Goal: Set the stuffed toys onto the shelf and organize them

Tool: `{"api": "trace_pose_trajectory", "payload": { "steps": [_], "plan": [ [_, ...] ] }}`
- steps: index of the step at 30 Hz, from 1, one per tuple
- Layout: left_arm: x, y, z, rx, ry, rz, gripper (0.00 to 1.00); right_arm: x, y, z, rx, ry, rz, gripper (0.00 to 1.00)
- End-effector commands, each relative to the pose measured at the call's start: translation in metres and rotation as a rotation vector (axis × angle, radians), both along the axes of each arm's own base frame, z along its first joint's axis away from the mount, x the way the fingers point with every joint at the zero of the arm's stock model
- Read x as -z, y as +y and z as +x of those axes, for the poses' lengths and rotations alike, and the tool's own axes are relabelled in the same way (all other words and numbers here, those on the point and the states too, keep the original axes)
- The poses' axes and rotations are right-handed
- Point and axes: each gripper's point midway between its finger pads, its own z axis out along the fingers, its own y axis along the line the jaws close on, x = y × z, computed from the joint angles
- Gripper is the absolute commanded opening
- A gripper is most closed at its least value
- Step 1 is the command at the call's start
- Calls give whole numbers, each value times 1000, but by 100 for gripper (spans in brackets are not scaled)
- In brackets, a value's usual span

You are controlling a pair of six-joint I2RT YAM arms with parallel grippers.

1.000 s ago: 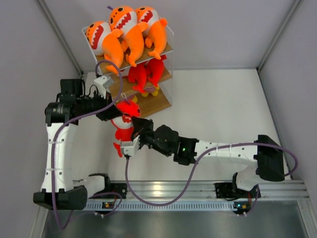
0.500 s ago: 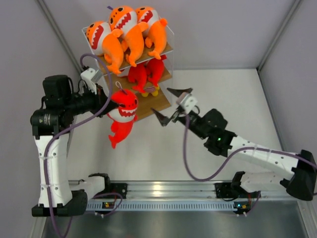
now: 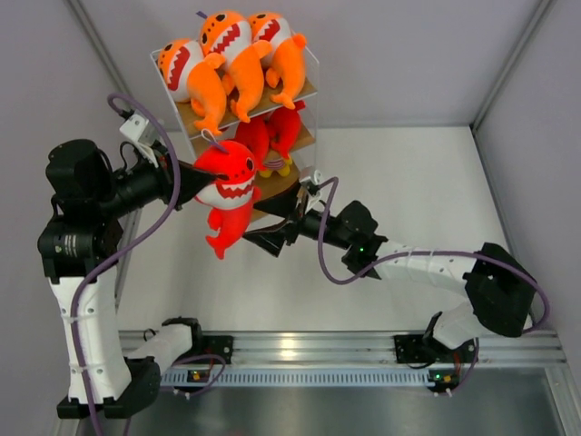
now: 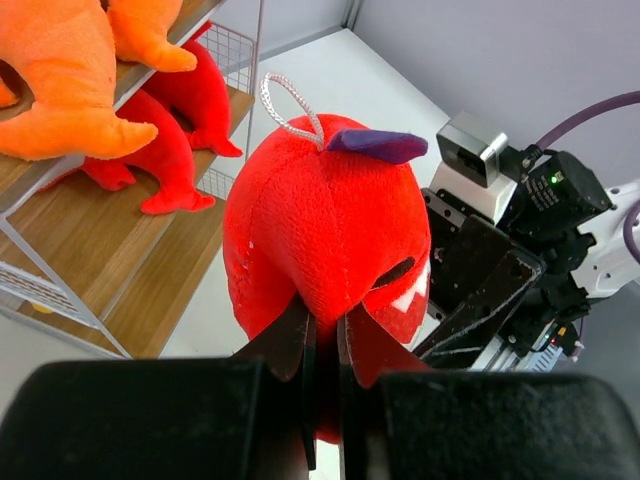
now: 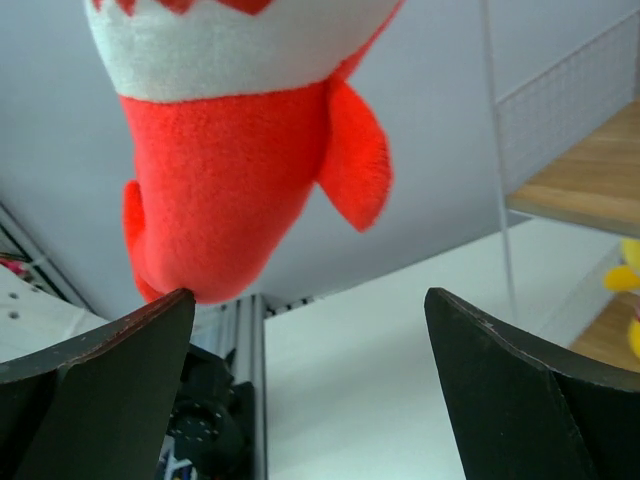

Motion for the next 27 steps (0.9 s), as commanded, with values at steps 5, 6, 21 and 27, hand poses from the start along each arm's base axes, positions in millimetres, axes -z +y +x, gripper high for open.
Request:
{"api": "trace_pose_trajectory", "payload": {
  "steps": [5,6,21,27],
  "plan": [
    [-27,-3,5,-2,-74,-50,0,-88,18,-56,-266,-68,286,95],
    [-26,-3,5,-2,-74,-49,0,-86,20,-57,-281,-77,287,94],
    [-3,-1,4,-6,-56,-18,8,-99,6,-7,-82,22,320,0],
    [28,59,41,-383,-42,132,98,-60,-1,45,209,50,-50,0]
  ]
}}
